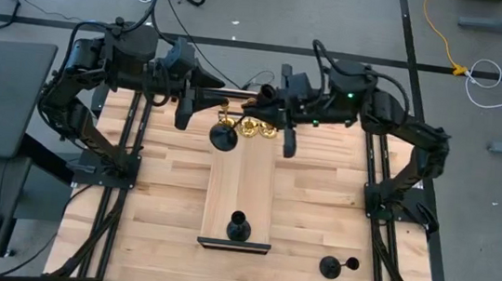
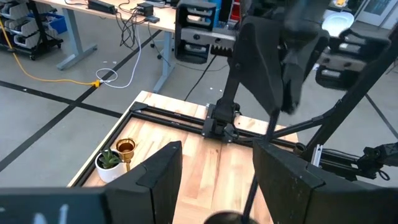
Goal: Pick & Place candle stick holders
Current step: Put the top black candle holder on the shelf aligned with the other black candle holder
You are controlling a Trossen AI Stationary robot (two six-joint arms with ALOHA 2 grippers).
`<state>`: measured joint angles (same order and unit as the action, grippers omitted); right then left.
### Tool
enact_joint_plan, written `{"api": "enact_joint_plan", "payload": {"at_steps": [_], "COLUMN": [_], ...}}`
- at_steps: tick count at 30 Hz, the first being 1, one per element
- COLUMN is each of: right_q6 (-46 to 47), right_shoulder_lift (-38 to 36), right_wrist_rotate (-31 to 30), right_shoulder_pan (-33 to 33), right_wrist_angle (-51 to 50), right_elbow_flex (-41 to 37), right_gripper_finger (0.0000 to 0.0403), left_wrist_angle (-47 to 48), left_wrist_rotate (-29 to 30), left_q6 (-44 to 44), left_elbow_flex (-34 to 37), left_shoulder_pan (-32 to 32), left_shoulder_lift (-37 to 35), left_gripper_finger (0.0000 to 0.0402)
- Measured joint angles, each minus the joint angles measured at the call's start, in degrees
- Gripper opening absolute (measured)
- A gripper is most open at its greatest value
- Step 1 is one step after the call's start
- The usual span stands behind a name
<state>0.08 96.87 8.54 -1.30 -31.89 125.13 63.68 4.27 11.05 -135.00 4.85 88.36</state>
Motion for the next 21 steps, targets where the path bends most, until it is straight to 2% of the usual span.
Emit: {"api": "enact_joint_plan", "payload": {"at_steps": [7, 15, 21], "right_q6": [0.31, 0.32, 0.08], "right_shoulder_lift": [3.0, 3.12, 3.11], "right_wrist_rotate": [0.04, 0.07, 0.07], "right_shoulder_pan": [-1.17, -2.14, -2.14], "right_wrist_angle": [2.41, 3.0, 2.94], "right_elbow_flex": [2.03, 1.91, 1.89], "right_gripper_finger": [0.0002, 0.0002, 0.0002], "left_wrist_angle": [0.0, 0.02, 0.14], "left_wrist_rotate": [-0.31, -4.47, -4.5], "left_q6": [0.27, 1.65, 1.74], "left_elbow_flex": [0.0, 0.01, 0.02], "left_shoulder_pan": [0.01, -0.01, -1.4], "left_shoulder_lift": [0.0, 0.31, 3.06], "left_gripper_finger": [0.0197, 0.0197, 0.0197]}}
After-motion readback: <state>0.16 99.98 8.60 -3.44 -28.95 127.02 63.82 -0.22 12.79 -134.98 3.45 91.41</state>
